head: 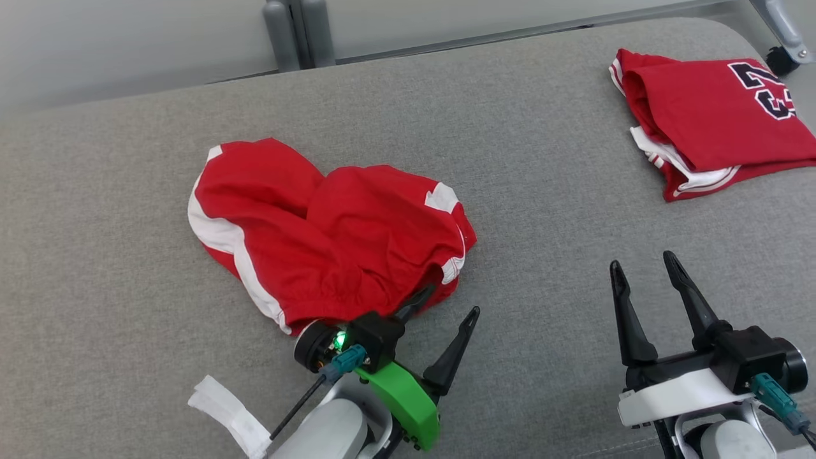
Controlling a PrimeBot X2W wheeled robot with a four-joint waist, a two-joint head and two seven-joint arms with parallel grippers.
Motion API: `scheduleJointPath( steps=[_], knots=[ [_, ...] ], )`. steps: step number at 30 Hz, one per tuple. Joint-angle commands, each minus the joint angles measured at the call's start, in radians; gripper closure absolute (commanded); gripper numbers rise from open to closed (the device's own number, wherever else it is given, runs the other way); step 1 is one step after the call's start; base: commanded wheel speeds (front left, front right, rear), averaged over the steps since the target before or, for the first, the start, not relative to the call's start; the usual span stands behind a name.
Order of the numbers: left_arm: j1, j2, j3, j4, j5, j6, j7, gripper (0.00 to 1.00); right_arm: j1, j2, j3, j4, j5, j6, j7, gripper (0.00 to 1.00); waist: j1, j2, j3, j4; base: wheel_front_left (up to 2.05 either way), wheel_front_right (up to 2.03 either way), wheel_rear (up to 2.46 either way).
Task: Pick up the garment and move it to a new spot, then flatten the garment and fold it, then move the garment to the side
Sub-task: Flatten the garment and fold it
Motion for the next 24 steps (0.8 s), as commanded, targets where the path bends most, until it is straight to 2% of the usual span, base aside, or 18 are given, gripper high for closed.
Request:
scheduleJointPath(
  steps=[1,7,8,9,13,24],
  knots=[
    [-0.028,0.004,-0.002,0.005,-0.008,0.004,-0.008,0.0,-0.012,0.003,-0.002,0.0,0.0,-0.002,0.0,0.0,-0.0002,0.0,0.019,-0.02,0.0,0.0,0.0],
    [-0.076,0.004,-0.003,0.02,0.01,0.026,-0.016,0.0,-0.03,0.006,0.003,0.006,0.005,-0.002,0.0,0.0,-0.0002,0.0,0.037,-0.037,0.0,0.0,0.0],
    [-0.082,0.004,0.005,0.005,0.016,0.028,-0.017,0.02,-0.03,0.006,0.003,0.006,0.005,-0.002,0.0,0.0,-0.0002,0.0,0.038,-0.038,0.0,0.0,0.0],
    [-0.083,0.004,0.015,-0.011,0.024,0.03,-0.017,0.33,-0.03,0.006,0.002,0.006,0.004,-0.002,0.0,0.0,-0.0002,0.0,0.04,-0.039,0.0,0.0,0.0],
    [-0.06,0.004,0.042,-0.047,0.056,0.026,-0.017,1.0,-0.025,0.005,0.004,0.015,-0.007,-0.002,0.0,0.0,-0.0002,0.0,0.041,-0.04,0.0,0.0,0.0],
    [-0.079,0.004,0.07,-0.053,0.054,0.007,-0.017,1.0,-0.03,0.008,0.009,0.027,-0.003,-0.002,0.0,0.0,-0.0002,0.0,0.006,-0.046,0.0,0.0,0.0]
  ],
)
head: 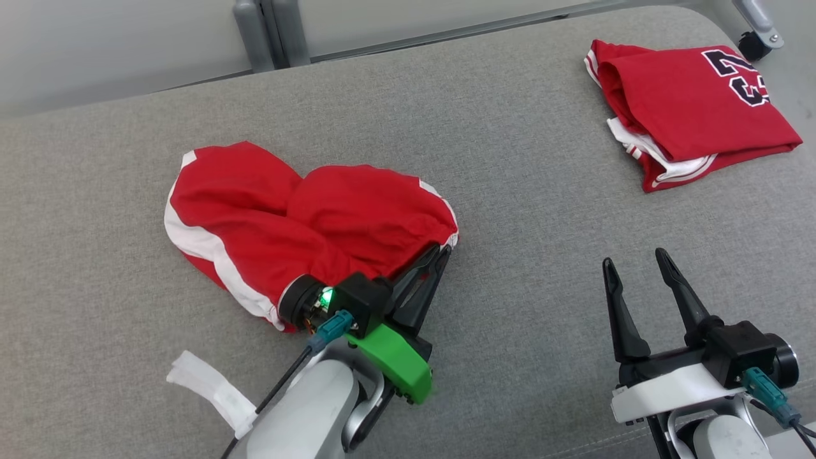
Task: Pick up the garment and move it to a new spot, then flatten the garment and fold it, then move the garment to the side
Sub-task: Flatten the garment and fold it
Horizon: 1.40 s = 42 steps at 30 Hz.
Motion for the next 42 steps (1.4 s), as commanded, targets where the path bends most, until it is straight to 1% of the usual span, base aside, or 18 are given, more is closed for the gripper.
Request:
scheduleJointPath(
  steps=[1,4,5,9,12,14,16,18,19,21,24,25,27,29,34,40,41,42],
  knots=[
    [-0.043,0.004,-0.003,-0.006,-0.012,-0.007,-0.003,1.0,-0.006,0.002,-0.001,0.002,0.0,-0.002,0.0,0.0,-0.0001,0.0,-0.012,0.0,0.0,0.0,0.0],
    [-0.126,0.006,-0.047,-0.003,-0.059,-0.015,0.017,1.0,-0.01,0.004,0.002,0.006,-0.001,-0.002,0.0,0.0,-0.0001,0.0,-0.03,-0.004,0.0,0.0,0.0],
    [-0.173,0.014,-0.076,-0.02,-0.098,-0.015,0.033,1.0,-0.012,0.006,0.002,0.005,-0.005,-0.002,0.0,0.0,-0.0001,0.0,-0.036,-0.007,0.0,0.0,0.0],
    [-0.353,0.094,-0.146,-0.091,-0.252,-0.015,0.102,1.0,-0.013,0.016,0.002,0.003,-0.005,-0.002,0.0,0.0,-0.0001,0.0,-0.06,-0.02,0.0,0.0,0.0],
    [-0.467,0.158,-0.155,-0.144,-0.353,-0.015,0.12,1.0,0.003,0.022,-0.003,0.005,-0.009,-0.002,0.0,0.0,-0.0001,0.0,-0.087,-0.032,0.0,0.0,0.0],
    [-0.495,0.203,-0.146,-0.187,-0.416,-0.016,0.12,1.0,0.016,0.027,-0.009,0.005,-0.006,-0.002,0.0,0.0,-0.0001,0.0,-0.102,-0.037,0.0,0.0,0.0],
    [-0.475,0.264,-0.14,-0.236,-0.475,-0.016,0.123,1.0,0.022,0.03,-0.014,0.003,-0.004,-0.002,0.0,0.0,-0.0001,0.0,-0.108,-0.037,0.0,0.0,0.0],
    [-0.393,0.335,-0.135,-0.281,-0.521,-0.014,0.121,1.0,0.032,0.031,-0.024,0.002,0.003,-0.002,0.0,0.0,-0.0001,0.0,-0.107,-0.026,0.0,0.0,0.0],
    [-0.359,0.358,-0.134,-0.295,-0.528,-0.012,0.114,1.0,0.039,0.032,-0.025,0.003,0.006,-0.002,0.0,0.0,-0.0001,0.0,-0.103,-0.018,0.0,0.0,0.0],
    [-0.273,0.404,-0.117,-0.324,-0.548,0.015,0.083,1.0,0.051,0.024,-0.007,0.009,0.034,-0.002,0.0,0.0,-0.0001,0.0,-0.086,0.005,0.0,0.0,0.0],
    [-0.127,0.467,-0.085,-0.33,-0.578,0.054,0.037,1.0,0.064,-0.015,0.048,0.062,0.117,-0.002,0.0,0.0,-0.0001,0.0,-0.055,0.043,0.0,0.0,0.0],
    [-0.089,0.478,-0.073,-0.33,-0.584,0.062,0.025,1.0,0.06,-0.026,0.064,0.076,0.138,-0.002,0.0,0.0,-0.0001,0.0,-0.047,0.054,0.0,0.0,0.0],
    [-0.012,0.487,-0.026,-0.335,-0.594,0.08,0.006,1.0,0.047,-0.051,0.096,0.097,0.182,-0.002,-0.001,0.0,-0.0001,0.0,-0.031,0.077,0.0,0.0,0.0],
    [0.053,0.477,0.023,-0.342,-0.602,0.079,-0.001,1.0,0.037,-0.073,0.128,0.117,0.23,-0.002,-0.001,0.0,-0.0001,0.0,-0.015,0.102,0.0,0.0,0.0],
    [0.151,0.42,0.154,-0.356,-0.549,0.048,-0.002,1.0,0.001,-0.147,0.299,0.18,0.377,-0.002,-0.001,0.0,-0.0001,0.0,0.019,0.148,0.0,0.0,0.0],
    [0.178,0.363,0.211,-0.343,-0.483,0.013,-0.003,1.0,-0.045,-0.206,0.414,0.217,0.477,-0.002,-0.001,0.0,-0.0001,0.0,0.049,0.178,0.0,0.0,0.0],
    [0.18,0.357,0.213,-0.339,-0.475,0.009,-0.003,1.0,-0.052,-0.211,0.427,0.219,0.49,-0.002,-0.001,0.01,-0.0001,0.0,0.051,0.181,0.0,0.0,0.0],
    [0.179,0.35,0.215,-0.332,-0.466,0.005,-0.003,1.0,-0.056,-0.219,0.447,0.228,0.506,-0.002,-0.001,0.19,-0.0001,0.0,0.053,0.186,0.0,0.0,0.0]
  ],
)
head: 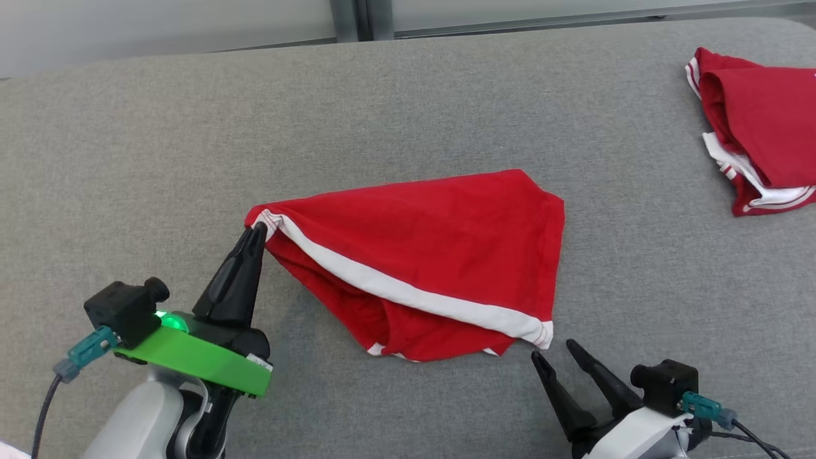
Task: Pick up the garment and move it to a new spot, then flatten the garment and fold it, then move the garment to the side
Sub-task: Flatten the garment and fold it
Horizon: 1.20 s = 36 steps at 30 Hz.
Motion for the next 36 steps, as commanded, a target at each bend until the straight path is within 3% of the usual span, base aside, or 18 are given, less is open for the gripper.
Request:
scheduleJointPath(
  steps=[1,8,12,14,15,24,31,36],
  knots=[
    [0.009,-0.007,0.004,0.007,0.013,-0.009,-0.003,1.0,-0.012,-0.012,0.016,0.013,0.02,-0.002,-0.003,0.25,0.0,0.0,0.022,0.03,0.0,0.0,0.0],
    [-0.014,-0.031,-0.004,0.028,0.038,-0.02,-0.003,1.0,-0.031,-0.033,0.037,0.028,0.032,-0.002,-0.003,0.3,0.0,0.0,0.031,0.057,0.0,0.0,0.0],
    [-0.021,-0.036,-0.016,0.041,0.043,-0.024,-0.003,1.0,-0.043,-0.039,0.038,0.028,0.017,-0.002,-0.003,0.55,0.0,0.0,0.035,0.064,0.0,0.0,0.0],
    [-0.02,-0.035,-0.02,0.048,0.044,-0.024,-0.003,1.0,-0.042,-0.042,0.033,0.024,0.011,-0.002,-0.003,0.79,0.0,0.0,0.033,0.066,0.0,0.0,0.0],
    [-0.02,-0.034,-0.019,0.05,0.045,-0.024,-0.003,1.0,-0.042,-0.043,0.026,0.018,0.003,-0.002,-0.003,1.0,0.0,0.0,0.032,0.066,0.0,0.0,0.0],
    [-0.02,-0.022,-0.018,0.053,0.051,-0.026,-0.003,1.0,-0.023,-0.056,-0.031,-0.046,-0.04,-0.002,-0.003,1.0,0.0,0.0,0.017,0.049,0.0,0.0,0.0],
    [-0.119,0.045,-0.071,-0.033,0.04,-0.025,0.039,1.0,-0.077,-0.088,-0.233,-0.163,-0.099,-0.002,-0.003,1.0,0.0,0.0,0.022,0.015,0.0,0.0,0.0],
    [-0.297,0.108,-0.115,-0.116,0.024,-0.025,0.141,1.0,-0.252,-0.118,-0.334,-0.235,-0.062,-0.002,-0.003,1.0,0.0,0.0,0.065,-0.02,0.0,0.0,0.0]
  ],
)
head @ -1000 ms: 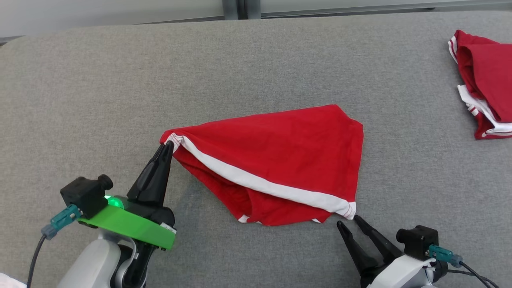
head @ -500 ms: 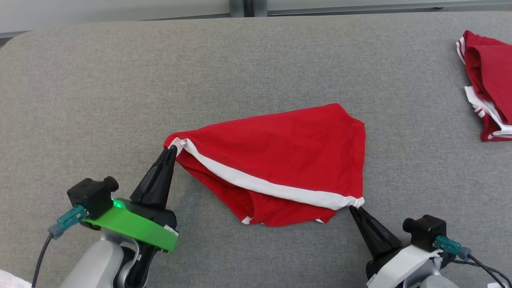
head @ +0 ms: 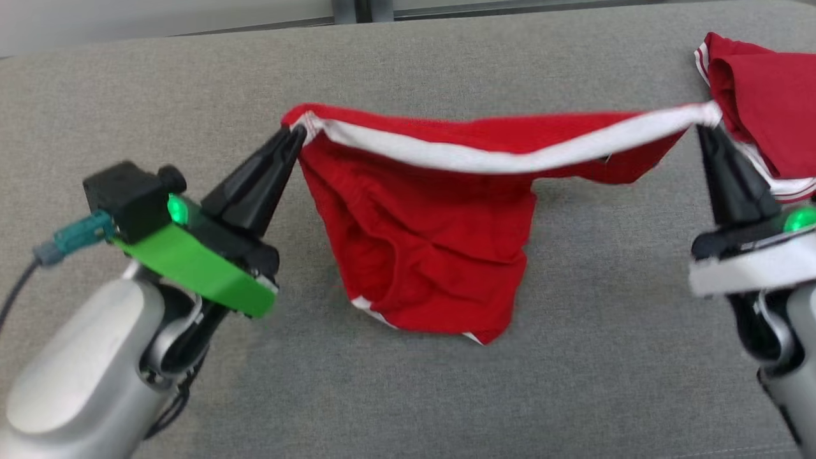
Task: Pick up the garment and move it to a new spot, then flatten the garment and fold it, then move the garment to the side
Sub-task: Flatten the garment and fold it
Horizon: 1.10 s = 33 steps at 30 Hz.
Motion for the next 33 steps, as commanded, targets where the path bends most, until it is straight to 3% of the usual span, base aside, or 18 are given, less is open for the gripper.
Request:
scheduleJointPath(
  steps=[1,6,10,15,18,22,24,29,33],
  knots=[
    [-0.086,0.028,-0.01,-0.018,0.006,-0.002,0.031,1.0,-0.088,-0.024,-0.003,-0.002,-0.01,-0.002,-0.003,1.0,0.0,0.0,0.042,-0.03,0.0,0.0,0.0],
    [-0.386,0.063,-0.09,-0.016,0.029,-0.002,0.144,1.0,-0.418,-0.092,0.052,0.101,-0.025,-0.002,-0.003,1.0,0.0,0.0,0.126,-0.062,0.0,0.0,0.0],
    [-0.646,0.045,-0.167,0.078,0.069,-0.002,0.163,1.0,-0.684,-0.11,0.087,0.224,-0.022,-0.002,-0.003,1.0,0.0,0.0,0.201,-0.088,0.0,0.0,0.0],
    [-0.938,0.017,-0.258,0.253,0.181,-0.001,0.03,1.0,-0.933,-0.118,0.079,0.311,-0.044,-0.002,-0.003,1.0,0.0,0.0,0.276,-0.115,0.0,0.0,0.0],
    [-1.06,0.007,-0.319,0.35,0.286,-0.001,-0.086,1.0,-0.998,-0.126,0.075,0.303,-0.066,-0.002,-0.003,1.0,0.0,0.0,0.3,-0.126,0.0,0.0,0.0],
    [-1.128,0.004,-0.368,0.406,0.399,-0.001,-0.137,1.0,-0.949,-0.153,0.102,0.234,-0.075,-0.002,-0.003,1.0,0.0,0.0,0.316,-0.134,0.0,0.0,0.0],
    [-1.086,0.006,-0.363,0.34,0.444,-0.001,-0.138,1.0,-0.876,-0.171,0.118,0.186,-0.075,-0.002,-0.003,1.0,0.0,0.0,0.326,-0.135,0.0,0.0,0.0],
    [-0.831,0.048,-0.341,0.152,0.479,-0.001,-0.138,1.0,-0.604,-0.192,0.119,0.082,-0.057,-0.002,-0.003,1.0,0.0,0.0,0.324,-0.132,0.0,0.0,0.0],
    [-0.521,0.094,-0.353,0.039,0.461,0.0,-0.138,1.0,-0.345,-0.195,0.13,0.022,-0.001,-0.002,-0.003,1.0,0.0,0.0,0.29,-0.128,0.0,0.0,0.0]
  ],
)
